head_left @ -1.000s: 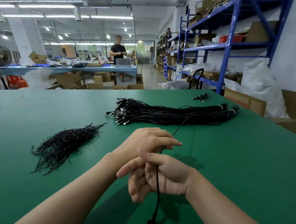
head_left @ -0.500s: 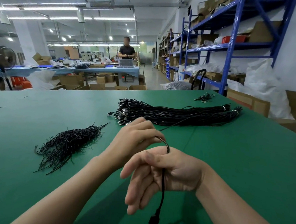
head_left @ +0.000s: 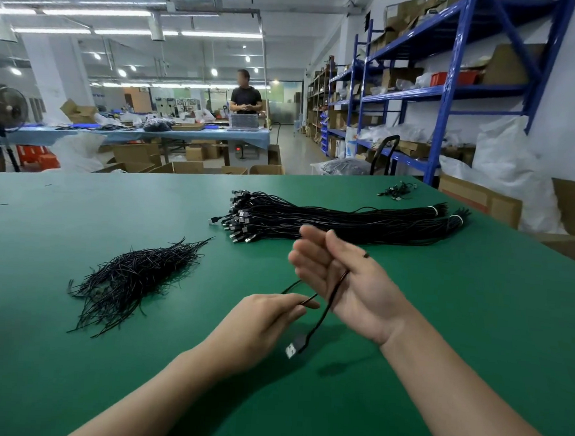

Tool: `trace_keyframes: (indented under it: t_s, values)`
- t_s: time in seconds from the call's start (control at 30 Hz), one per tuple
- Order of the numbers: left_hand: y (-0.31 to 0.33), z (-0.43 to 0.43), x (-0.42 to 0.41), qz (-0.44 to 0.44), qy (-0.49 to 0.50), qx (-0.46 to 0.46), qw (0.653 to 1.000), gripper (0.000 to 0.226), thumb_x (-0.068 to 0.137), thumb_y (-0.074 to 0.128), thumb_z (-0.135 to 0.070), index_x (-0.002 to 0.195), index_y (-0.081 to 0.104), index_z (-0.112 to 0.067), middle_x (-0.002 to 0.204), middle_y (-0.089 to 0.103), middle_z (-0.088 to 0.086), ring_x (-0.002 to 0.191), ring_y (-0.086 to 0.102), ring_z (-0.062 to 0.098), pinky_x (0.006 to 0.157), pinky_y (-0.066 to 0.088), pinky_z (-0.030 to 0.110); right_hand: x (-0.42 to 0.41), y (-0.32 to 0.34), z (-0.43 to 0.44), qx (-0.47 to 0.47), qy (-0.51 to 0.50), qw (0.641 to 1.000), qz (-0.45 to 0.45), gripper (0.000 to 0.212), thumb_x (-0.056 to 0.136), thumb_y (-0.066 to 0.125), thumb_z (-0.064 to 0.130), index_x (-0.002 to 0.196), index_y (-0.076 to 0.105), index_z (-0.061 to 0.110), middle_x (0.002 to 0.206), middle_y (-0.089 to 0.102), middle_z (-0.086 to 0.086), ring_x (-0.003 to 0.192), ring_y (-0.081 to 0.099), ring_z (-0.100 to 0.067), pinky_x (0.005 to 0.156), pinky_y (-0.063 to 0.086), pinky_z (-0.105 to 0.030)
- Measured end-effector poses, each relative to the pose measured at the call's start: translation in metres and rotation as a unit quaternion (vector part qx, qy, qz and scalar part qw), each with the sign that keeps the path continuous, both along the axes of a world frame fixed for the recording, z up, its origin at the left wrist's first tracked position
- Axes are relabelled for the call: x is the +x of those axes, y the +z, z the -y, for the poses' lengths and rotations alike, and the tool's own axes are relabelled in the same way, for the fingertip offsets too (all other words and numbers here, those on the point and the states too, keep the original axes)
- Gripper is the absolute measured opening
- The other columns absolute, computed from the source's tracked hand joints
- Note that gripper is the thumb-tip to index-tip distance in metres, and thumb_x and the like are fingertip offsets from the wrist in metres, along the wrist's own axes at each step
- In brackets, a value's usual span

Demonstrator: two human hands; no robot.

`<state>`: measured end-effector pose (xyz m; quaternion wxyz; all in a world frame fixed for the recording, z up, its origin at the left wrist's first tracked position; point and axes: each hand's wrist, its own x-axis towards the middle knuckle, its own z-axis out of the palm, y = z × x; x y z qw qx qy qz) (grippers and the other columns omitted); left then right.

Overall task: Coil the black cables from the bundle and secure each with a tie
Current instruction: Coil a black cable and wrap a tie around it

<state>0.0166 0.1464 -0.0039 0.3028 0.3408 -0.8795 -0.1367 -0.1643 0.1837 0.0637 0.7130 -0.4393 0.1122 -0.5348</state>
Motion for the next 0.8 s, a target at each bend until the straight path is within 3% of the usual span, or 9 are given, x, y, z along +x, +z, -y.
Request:
trace_keyframes:
  t_s: [0.07, 0.13, 0.23, 0.3, 0.4, 0.5, 0.63, 0.73, 0.8]
  values:
    - [0.002, -0.006, 0.002, -0.003, 0.004, -0.013, 1.0, 0.032, 0.104, 0.045, -0.039, 0.123, 0.068, -0.033, 0.103, 0.071, -0.023, 0.091, 0.062, -0.004, 0.081, 0.047, 0.016, -0.007, 0.005, 0.005, 0.013, -0.056, 0.998, 0.001, 0.043, 0.104, 0.039, 0.024, 0.107, 0.077, 0.005, 0.105, 0.076, -0.016, 0.097, 0.075, -0.025, 0.077, 0.061, -0.028]
    - [0.003, -0.009, 0.006, -0.003, 0.016, -0.029, 0.999, 0.028, 0.104, 0.048, -0.038, 0.121, 0.07, -0.033, 0.103, 0.073, -0.021, 0.089, 0.064, -0.001, 0.08, 0.05, 0.022, -0.009, 0.004, 0.008, 0.012, -0.102, 0.993, -0.061, 0.042, 0.109, 0.034, 0.022, 0.114, 0.07, 0.0, 0.107, 0.074, -0.021, 0.1, 0.074, -0.03, 0.078, 0.06, -0.03]
    - [0.007, -0.011, 0.009, -0.008, 0.043, -0.072, 0.996, 0.022, 0.103, 0.052, -0.037, 0.109, 0.073, -0.032, 0.087, 0.073, -0.016, 0.077, 0.06, 0.002, 0.067, 0.049, 0.027, 0.0, -0.006, 0.009, -0.009, -0.168, 0.965, -0.201, 0.041, 0.111, 0.031, 0.024, 0.119, 0.061, -0.003, 0.105, 0.074, -0.024, 0.1, 0.073, -0.035, 0.081, 0.061, -0.033]
    - [0.01, -0.016, 0.01, 0.021, 0.051, -0.103, 0.993, 0.029, 0.103, 0.046, -0.042, 0.107, 0.073, -0.031, 0.089, 0.074, -0.014, 0.074, 0.063, 0.008, 0.065, 0.05, 0.032, 0.008, -0.01, 0.008, -0.01, -0.21, 0.948, -0.237, 0.042, 0.111, 0.031, 0.026, 0.118, 0.062, -0.002, 0.102, 0.075, -0.023, 0.098, 0.074, -0.034, 0.082, 0.062, -0.034]
    - [0.015, -0.026, 0.007, 0.082, 0.046, -0.163, 0.982, 0.046, 0.104, 0.03, -0.049, 0.107, 0.071, -0.028, 0.097, 0.076, -0.013, 0.073, 0.066, 0.023, 0.059, 0.052, 0.037, 0.017, -0.01, 0.008, 0.019, -0.248, 0.951, -0.183, 0.044, 0.111, 0.031, 0.029, 0.115, 0.064, 0.0, 0.097, 0.075, -0.022, 0.093, 0.075, -0.033, 0.077, 0.062, -0.033]
    - [0.019, -0.033, 0.004, 0.112, 0.03, -0.213, 0.97, 0.039, 0.105, 0.036, -0.043, 0.106, 0.071, -0.026, 0.096, 0.076, -0.013, 0.067, 0.066, 0.025, 0.051, 0.05, 0.034, 0.018, -0.011, 0.009, 0.045, -0.255, 0.96, -0.106, 0.045, 0.11, 0.032, 0.031, 0.114, 0.064, -0.001, 0.092, 0.076, -0.021, 0.088, 0.076, -0.031, 0.071, 0.061, -0.031]
    - [0.018, -0.038, -0.001, 0.146, 0.008, -0.197, 0.969, 0.037, 0.109, 0.034, -0.041, 0.115, 0.067, -0.026, 0.102, 0.074, -0.01, 0.075, 0.065, 0.027, 0.06, 0.051, 0.04, 0.016, -0.014, 0.011, 0.061, -0.259, 0.962, -0.063, 0.046, 0.11, 0.034, 0.033, 0.116, 0.063, -0.002, 0.09, 0.075, -0.019, 0.085, 0.075, -0.029, 0.071, 0.061, -0.032]
    - [0.021, -0.039, -0.001, 0.131, 0.01, -0.234, 0.963, 0.04, 0.107, 0.032, -0.041, 0.103, 0.068, -0.024, 0.086, 0.071, -0.007, 0.067, 0.063, 0.026, 0.054, 0.048, 0.04, 0.021, -0.021, 0.012, -0.002, -0.267, 0.946, -0.182, 0.047, 0.108, 0.035, 0.038, 0.109, 0.066, 0.002, 0.083, 0.075, -0.016, 0.079, 0.075, -0.028, 0.069, 0.06, -0.032]
    - [0.025, -0.037, 0.003, 0.087, 0.008, -0.275, 0.957, 0.035, 0.103, 0.042, -0.038, 0.091, 0.072, -0.023, 0.077, 0.07, -0.008, 0.061, 0.061, 0.024, 0.047, 0.047, 0.035, 0.026, -0.026, 0.011, -0.064, -0.28, 0.909, -0.302, 0.047, 0.106, 0.038, 0.039, 0.096, 0.069, 0.006, 0.071, 0.073, -0.008, 0.065, 0.071, -0.018, 0.059, 0.056, -0.027]
